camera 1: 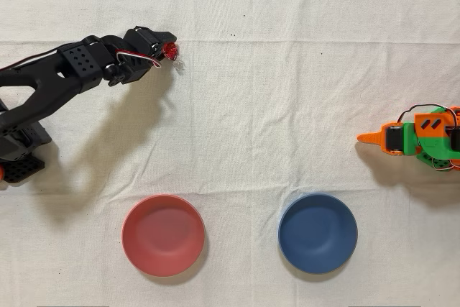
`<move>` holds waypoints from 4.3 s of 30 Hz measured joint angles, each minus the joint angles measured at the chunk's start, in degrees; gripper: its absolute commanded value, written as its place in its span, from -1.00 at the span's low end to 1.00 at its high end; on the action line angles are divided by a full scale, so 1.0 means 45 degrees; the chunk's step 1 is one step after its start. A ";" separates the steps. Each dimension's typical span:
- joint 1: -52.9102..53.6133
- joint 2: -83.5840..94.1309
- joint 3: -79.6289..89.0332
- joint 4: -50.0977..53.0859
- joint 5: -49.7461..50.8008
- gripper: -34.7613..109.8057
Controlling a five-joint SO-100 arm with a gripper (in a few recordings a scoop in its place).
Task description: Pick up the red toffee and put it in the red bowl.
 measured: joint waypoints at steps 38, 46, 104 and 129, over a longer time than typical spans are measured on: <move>0.0605 0.4023 0.0723 0.3340 -0.0234 -0.44; 0.1816 0.5801 0.0723 0.4492 -0.1152 -0.44; 1.4238 0.7500 0.0996 0.2891 -0.7344 -0.44; 1.4570 0.6758 0.2930 0.0723 -0.7266 -0.33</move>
